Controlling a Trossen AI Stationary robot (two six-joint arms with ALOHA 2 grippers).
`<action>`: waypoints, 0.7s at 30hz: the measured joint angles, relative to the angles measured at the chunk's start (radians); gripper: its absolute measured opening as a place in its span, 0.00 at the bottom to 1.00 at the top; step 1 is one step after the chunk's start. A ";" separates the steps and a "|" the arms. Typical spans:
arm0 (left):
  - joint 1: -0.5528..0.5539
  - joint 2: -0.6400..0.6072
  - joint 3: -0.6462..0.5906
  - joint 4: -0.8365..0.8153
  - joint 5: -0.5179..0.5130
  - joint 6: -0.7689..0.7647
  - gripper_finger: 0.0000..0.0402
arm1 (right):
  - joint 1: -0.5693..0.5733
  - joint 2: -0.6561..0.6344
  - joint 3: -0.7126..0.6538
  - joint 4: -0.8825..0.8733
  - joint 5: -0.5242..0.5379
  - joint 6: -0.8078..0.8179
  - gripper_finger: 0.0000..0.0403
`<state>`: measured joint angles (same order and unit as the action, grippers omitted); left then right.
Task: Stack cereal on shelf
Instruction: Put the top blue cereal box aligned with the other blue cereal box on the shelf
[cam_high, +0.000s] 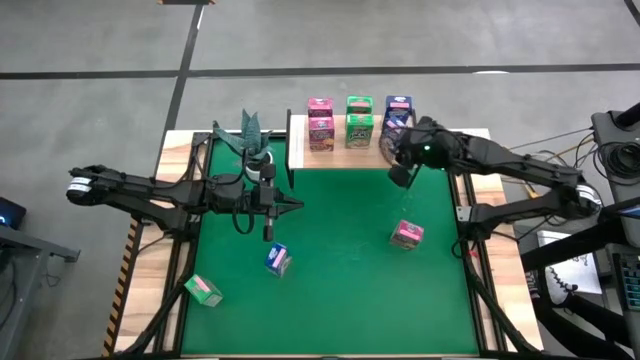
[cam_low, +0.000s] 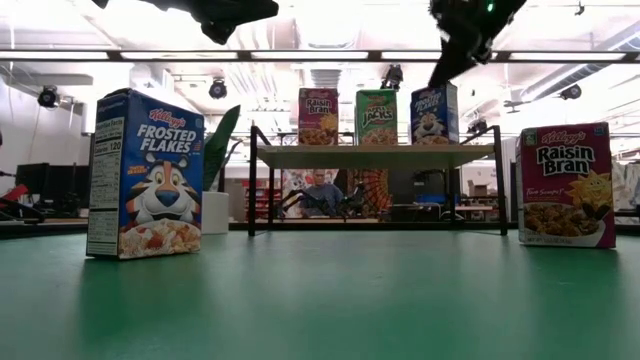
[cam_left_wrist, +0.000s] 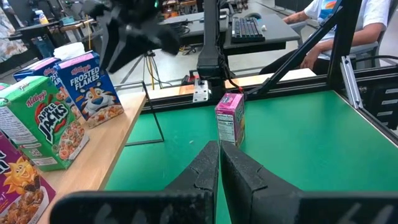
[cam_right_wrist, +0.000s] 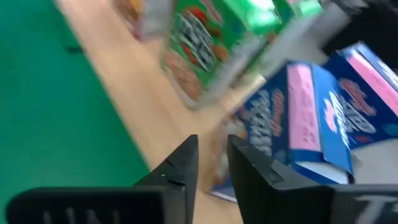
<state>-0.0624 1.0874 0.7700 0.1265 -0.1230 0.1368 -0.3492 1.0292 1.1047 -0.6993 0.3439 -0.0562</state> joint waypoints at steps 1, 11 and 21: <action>0.000 0.000 0.000 0.000 0.000 0.000 0.00 | 0.000 0.010 -0.005 -0.003 0.032 -0.007 0.17; 0.000 0.000 0.000 -0.002 0.000 0.000 0.00 | -0.002 0.054 -0.012 -0.007 0.181 -0.066 0.07; 0.000 0.000 0.000 -0.010 0.000 0.000 0.00 | -0.003 0.038 -0.012 -0.075 0.206 -0.098 0.07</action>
<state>-0.0620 1.0874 0.7700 0.1162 -0.1230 0.1371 -0.3518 1.0672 1.0924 -0.7740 0.5502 -0.1544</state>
